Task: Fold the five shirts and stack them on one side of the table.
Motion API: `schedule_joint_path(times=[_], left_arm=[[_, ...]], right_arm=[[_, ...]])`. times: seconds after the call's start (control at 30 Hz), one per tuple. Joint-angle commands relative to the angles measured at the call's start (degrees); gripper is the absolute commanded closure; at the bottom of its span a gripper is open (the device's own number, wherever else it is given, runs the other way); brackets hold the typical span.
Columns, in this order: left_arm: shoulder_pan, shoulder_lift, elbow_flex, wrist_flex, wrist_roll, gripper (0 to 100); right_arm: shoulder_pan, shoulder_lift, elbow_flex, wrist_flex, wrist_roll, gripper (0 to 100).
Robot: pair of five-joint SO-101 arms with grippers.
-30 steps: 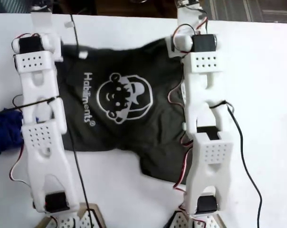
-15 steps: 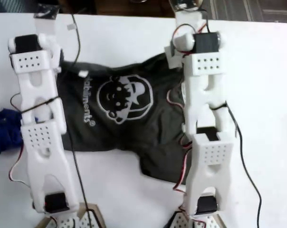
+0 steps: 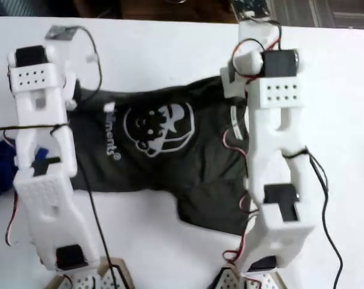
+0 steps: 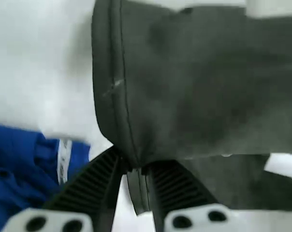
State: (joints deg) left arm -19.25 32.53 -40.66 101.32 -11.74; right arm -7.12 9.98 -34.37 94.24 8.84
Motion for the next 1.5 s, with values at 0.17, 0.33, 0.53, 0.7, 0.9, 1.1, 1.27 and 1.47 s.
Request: schedule_joint_path(times=[0.17, 0.33, 0.53, 0.7, 0.9, 1.1, 1.27, 1.47], left_arm=[[-2.1, -12.6, 14.5, 1.0, -5.3, 98], [-1.9, -19.0, 25.2, -0.4, -8.9, 98], [-3.2, -22.3, 32.0, -0.4, -16.9, 98], [-3.5, -22.5, 36.0, 0.3, -21.4, 98], [-3.5, -22.5, 43.3, 0.3, -28.2, 98], [-3.6, -22.4, 45.8, 0.2, -30.9, 98], [-4.9, -22.1, 45.3, -0.2, -31.0, 98], [-6.0, -22.1, 45.8, 0.9, -34.8, 98]], right_arm=[[2.1, -22.0, 27.1, -8.6, 1.8, 98.0], [2.6, -38.9, 49.9, -19.4, 6.9, 98.1], [2.8, -53.2, 65.8, -19.4, 13.0, 98.1], [2.7, -61.2, 74.6, -18.7, 17.2, 98.1], [2.9, -66.3, 81.8, -18.4, 20.6, 98.1], [2.6, -68.3, 86.1, -18.3, 22.5, 98.1], [2.6, -69.5, 88.4, -16.6, 24.8, 98.1], [2.6, -72.2, 88.4, -12.4, 29.0, 98.1]])
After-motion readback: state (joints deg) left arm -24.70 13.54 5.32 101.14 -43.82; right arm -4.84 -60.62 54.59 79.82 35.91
